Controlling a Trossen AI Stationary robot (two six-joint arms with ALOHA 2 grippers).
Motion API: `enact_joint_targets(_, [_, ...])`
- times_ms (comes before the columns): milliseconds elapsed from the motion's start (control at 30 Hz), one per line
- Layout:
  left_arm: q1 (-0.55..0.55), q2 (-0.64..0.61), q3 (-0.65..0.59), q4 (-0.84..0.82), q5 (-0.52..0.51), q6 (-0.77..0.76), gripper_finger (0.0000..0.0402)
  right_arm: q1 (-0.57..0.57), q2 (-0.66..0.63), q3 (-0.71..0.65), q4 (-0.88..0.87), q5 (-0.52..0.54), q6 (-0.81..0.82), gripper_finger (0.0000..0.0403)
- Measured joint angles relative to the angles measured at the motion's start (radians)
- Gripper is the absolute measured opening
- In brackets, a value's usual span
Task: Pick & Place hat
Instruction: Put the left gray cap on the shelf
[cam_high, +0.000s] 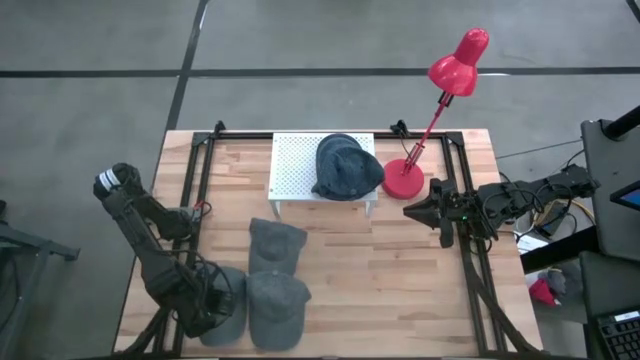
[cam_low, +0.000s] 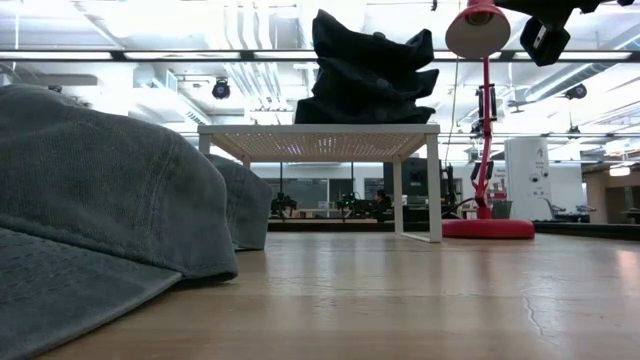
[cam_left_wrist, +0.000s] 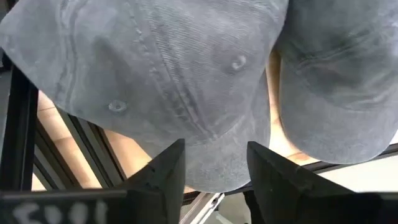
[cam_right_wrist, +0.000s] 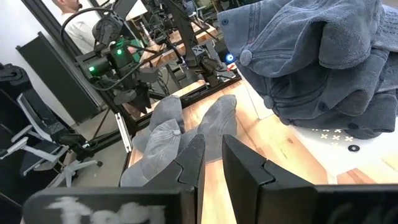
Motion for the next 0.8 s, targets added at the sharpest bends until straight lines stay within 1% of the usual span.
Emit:
enact_joint_targets(200, [0.000,0.001,-0.001,-0.004,0.002,-0.011,0.0212,0.000,0.000,0.000,0.000,0.000,0.000,0.0052])
enact_joint_targets(333, [0.001,0.019,-0.007,-0.012,0.003,-0.012,0.0229,0.000,0.000,0.000,0.000,0.001,0.000,0.0052])
enact_joint_targets(600, [0.042,0.081,-0.052,0.018,0.005,-0.014,0.0234,0.000,0.000,0.000,0.002,0.004,0.000,0.0052])
enact_joint_targets(800, [0.053,0.133,-0.106,0.043,0.055,-0.010,0.0234,0.000,0.000,0.000,0.003,0.005,0.007,0.0052])
